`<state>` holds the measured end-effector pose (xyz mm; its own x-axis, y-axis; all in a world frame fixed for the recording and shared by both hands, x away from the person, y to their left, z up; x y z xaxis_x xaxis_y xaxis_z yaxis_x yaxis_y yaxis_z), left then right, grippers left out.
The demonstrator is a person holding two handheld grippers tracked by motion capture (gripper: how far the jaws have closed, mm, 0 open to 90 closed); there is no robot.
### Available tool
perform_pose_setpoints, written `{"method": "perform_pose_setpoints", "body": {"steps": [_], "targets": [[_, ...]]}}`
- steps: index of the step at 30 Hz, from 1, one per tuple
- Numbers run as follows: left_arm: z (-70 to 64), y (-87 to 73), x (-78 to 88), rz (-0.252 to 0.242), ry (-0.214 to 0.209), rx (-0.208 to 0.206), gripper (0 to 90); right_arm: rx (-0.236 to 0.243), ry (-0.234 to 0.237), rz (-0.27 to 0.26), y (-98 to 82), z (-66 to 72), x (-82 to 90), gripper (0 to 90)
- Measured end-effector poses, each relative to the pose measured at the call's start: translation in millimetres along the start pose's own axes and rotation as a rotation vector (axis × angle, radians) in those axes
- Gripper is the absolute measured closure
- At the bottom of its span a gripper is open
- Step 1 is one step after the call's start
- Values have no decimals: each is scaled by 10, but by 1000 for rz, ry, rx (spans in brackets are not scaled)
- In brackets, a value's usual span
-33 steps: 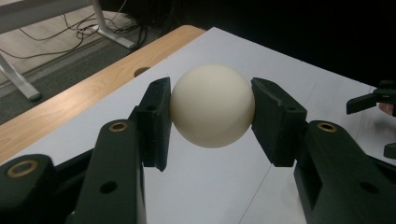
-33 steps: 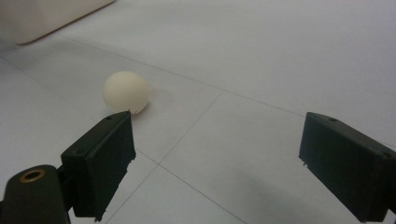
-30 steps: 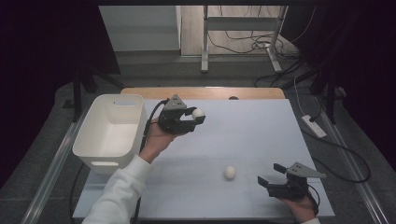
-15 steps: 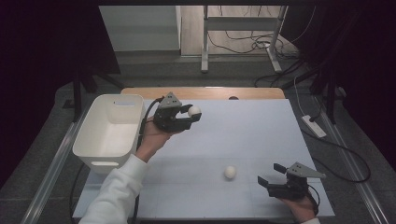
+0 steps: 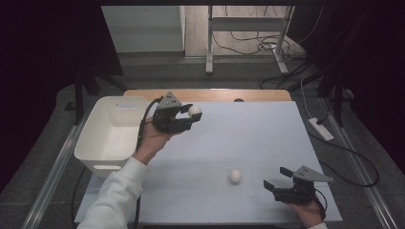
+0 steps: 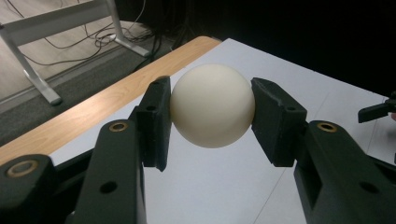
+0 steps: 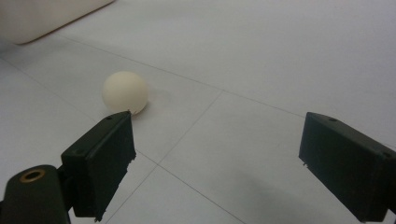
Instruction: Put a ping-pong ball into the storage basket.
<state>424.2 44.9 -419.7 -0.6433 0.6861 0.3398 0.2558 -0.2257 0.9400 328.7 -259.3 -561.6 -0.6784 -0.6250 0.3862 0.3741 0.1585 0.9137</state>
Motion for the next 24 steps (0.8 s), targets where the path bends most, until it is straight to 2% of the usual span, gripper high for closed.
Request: {"method": "perform_pose_setpoints", "body": {"steps": [15,24], "targets": [[100,38,91,-14,24,9,511,-2,-3,0,1,-4,3,108],[205,42,170,-18,60,9,511,0,-3,2,-1,-4,1,108]]}}
Point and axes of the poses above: each handheld gripper's, and its own axes: x roughly backward along the jaws, y roughly out of its top, z roughly to its left, the point moved 10 cm from there along -x, roughly forward along the jaws, and after that the axes turned 6 degrees about -z, right-handed, at the moved point
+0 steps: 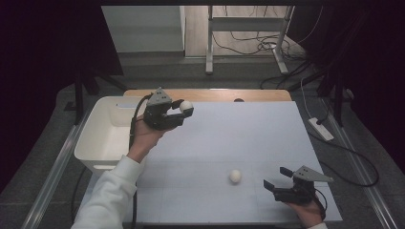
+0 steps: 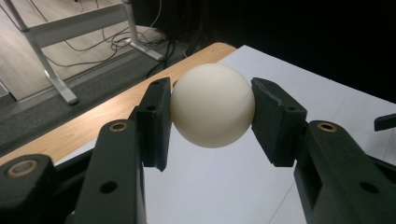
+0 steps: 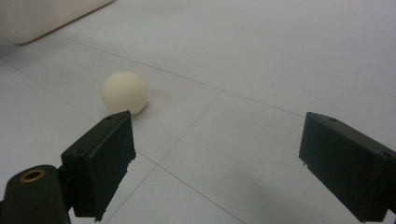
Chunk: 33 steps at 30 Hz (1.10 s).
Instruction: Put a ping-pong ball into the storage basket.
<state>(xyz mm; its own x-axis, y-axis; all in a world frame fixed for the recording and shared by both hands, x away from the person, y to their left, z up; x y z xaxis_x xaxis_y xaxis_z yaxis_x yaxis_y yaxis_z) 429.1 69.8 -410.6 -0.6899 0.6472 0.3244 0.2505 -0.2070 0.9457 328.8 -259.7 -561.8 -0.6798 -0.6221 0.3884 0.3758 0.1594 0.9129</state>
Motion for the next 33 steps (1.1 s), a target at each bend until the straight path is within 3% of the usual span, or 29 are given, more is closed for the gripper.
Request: {"method": "perform_pose_setpoints", "body": {"steps": [25,33], "targets": [[169,-23,115,-5,41,13,511,-2,0,-3,6,-1,2,108],[284,-40,199,-4,70,21,511,-3,1,-6,8,3,2,108]]}}
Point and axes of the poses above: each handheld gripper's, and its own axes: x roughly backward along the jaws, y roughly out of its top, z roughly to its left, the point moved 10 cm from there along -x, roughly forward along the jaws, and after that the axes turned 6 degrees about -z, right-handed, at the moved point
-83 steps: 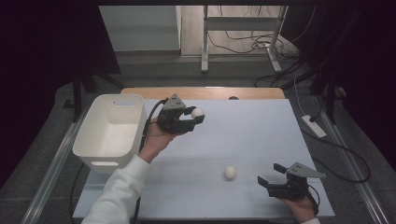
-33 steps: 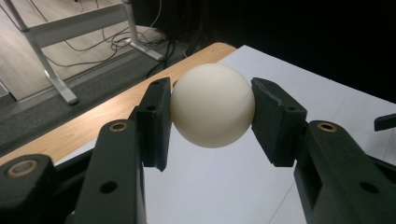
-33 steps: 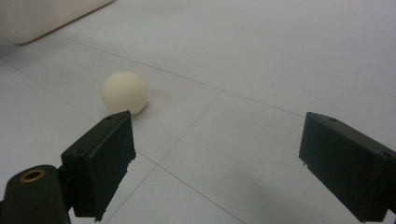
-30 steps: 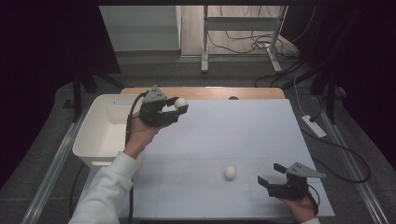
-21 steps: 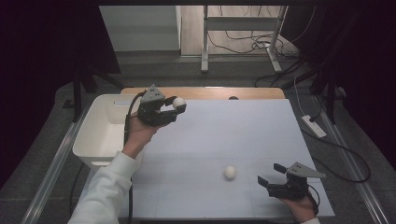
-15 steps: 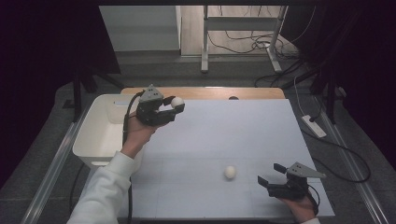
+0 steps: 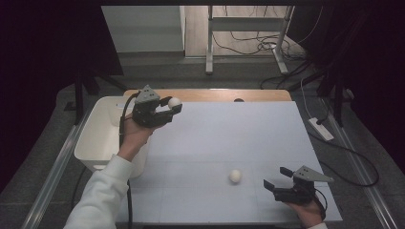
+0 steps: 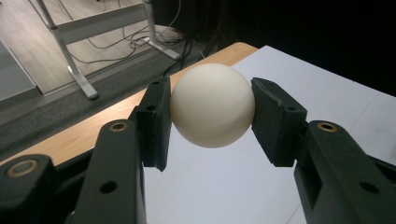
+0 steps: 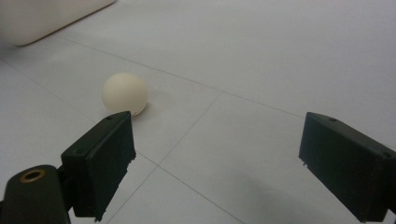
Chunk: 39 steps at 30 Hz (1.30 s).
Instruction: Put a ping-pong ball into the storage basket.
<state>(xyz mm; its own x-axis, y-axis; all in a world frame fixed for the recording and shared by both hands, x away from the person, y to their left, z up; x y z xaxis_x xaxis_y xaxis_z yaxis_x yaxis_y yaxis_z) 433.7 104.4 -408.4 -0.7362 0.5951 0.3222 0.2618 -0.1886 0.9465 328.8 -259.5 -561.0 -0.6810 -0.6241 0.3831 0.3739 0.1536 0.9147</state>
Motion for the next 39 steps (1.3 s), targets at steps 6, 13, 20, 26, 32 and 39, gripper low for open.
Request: {"method": "perform_pose_setpoints", "body": {"steps": [6,13,20,26,32,39], "targets": [[94,-18,45,4,19,5,511,3,-5,-4,7,-7,1,108],[209,-46,94,8,43,19,511,4,-6,-3,6,-6,-1,108],[295,-62,124,14,62,25,511,4,-5,-1,3,-3,-2,108],[367,-82,154,15,78,34,511,6,-6,-1,2,-5,-4,108],[448,-105,181,18,94,48,511,5,-6,0,0,-3,-4,108],[535,-132,226,22,113,59,511,4,-7,-1,4,-10,-2,109]]}}
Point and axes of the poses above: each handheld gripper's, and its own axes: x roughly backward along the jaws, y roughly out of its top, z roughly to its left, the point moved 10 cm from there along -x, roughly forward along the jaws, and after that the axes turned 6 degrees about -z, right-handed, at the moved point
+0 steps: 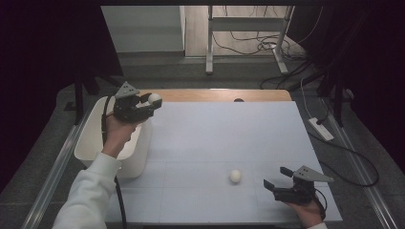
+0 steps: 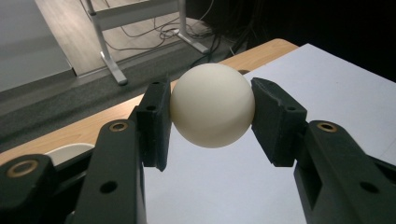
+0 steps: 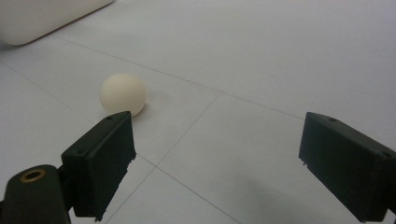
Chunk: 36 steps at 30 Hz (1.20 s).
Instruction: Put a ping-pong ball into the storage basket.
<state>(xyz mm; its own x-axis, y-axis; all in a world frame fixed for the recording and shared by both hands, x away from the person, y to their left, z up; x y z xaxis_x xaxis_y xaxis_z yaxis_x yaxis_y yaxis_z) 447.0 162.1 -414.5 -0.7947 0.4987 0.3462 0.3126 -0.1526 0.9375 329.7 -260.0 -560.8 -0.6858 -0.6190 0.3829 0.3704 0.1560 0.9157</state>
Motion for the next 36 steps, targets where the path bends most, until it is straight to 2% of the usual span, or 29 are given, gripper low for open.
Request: {"method": "perform_pose_setpoints", "body": {"steps": [12,24,36], "targets": [[102,-30,26,5,23,13,511,1,-1,0,-1,-1,-2,109],[348,-106,96,15,70,51,511,0,-5,1,-2,-5,-6,109],[501,-144,131,23,103,74,511,0,-5,1,-2,-4,-9,109]]}}
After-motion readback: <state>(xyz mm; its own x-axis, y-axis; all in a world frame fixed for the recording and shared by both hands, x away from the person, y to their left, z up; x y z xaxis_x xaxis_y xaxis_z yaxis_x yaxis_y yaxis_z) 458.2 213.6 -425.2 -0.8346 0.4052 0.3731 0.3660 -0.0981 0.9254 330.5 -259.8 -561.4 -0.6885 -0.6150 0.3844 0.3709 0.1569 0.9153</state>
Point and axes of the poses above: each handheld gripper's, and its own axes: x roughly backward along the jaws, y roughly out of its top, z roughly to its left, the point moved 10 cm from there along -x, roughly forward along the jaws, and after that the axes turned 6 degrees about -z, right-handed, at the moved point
